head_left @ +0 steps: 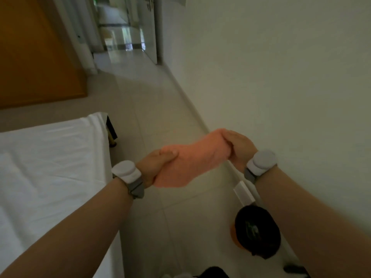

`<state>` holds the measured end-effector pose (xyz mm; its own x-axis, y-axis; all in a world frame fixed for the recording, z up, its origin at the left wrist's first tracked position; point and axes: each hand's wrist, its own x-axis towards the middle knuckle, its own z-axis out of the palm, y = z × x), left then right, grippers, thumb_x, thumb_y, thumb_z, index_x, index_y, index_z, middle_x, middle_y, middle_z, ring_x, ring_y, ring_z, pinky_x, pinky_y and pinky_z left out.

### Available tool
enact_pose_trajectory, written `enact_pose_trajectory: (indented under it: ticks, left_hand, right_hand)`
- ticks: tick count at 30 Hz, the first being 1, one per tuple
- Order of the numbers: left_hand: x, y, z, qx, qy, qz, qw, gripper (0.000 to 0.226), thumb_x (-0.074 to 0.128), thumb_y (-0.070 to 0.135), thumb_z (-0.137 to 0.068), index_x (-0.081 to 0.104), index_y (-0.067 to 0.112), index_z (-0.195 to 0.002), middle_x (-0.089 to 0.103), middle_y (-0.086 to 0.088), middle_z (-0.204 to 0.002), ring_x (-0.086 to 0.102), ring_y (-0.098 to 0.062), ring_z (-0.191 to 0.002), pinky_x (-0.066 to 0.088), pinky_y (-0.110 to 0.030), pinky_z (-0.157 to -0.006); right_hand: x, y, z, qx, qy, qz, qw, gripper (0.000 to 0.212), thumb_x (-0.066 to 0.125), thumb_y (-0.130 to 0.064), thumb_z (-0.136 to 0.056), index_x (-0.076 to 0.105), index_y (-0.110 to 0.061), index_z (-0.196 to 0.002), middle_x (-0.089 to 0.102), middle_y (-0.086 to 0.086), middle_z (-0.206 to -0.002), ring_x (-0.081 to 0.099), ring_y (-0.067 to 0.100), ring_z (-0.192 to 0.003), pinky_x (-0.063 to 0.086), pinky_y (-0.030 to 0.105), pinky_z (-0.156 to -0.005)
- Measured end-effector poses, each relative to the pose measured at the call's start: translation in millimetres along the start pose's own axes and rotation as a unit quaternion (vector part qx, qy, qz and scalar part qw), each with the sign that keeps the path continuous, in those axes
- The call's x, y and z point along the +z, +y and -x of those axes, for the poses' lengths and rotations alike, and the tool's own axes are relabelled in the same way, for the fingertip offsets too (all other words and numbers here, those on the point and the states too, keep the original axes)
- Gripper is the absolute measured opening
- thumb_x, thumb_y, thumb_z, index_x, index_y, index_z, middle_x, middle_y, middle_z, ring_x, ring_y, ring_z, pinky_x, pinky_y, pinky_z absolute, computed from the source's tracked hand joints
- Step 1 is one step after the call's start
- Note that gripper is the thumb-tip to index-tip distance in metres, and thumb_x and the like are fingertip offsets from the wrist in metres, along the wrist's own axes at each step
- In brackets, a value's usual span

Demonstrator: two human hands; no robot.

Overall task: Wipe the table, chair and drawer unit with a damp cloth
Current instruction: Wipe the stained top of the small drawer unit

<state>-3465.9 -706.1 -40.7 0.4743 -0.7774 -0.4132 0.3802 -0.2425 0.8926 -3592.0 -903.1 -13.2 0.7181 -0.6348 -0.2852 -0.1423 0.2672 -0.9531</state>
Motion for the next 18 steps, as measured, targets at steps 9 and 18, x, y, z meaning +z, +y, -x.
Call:
enact_pose_trajectory:
  ticks: [9,18]
  left_hand:
    - [-59,34,-86,0.016,0.145,0.094,0.985,0.020,0.049,0.023,-0.095,0.060,0.012,-0.107,0.066,-0.011,-0.105,0.065,-0.023,-0.091,0.053,-0.035,-0.075]
    - [-108,97,-214,0.014,0.328,-0.143,0.934,0.043,0.053,0.029,-0.093,0.051,0.005,-0.129,0.057,-0.016,-0.126,0.056,-0.031,-0.111,0.046,-0.042,-0.098]
  right_hand:
    - [44,39,-124,0.150,-0.125,-0.072,0.978,0.064,0.051,-0.006,-0.094,0.023,-0.024,-0.148,0.047,0.015,-0.137,0.058,0.026,-0.103,0.051,0.036,-0.075]
    - [63,-18,-296,0.051,-0.166,0.166,0.971,0.033,0.053,-0.008,-0.093,0.058,-0.009,-0.126,0.062,0.004,-0.079,0.055,0.018,-0.057,0.045,0.025,-0.047]
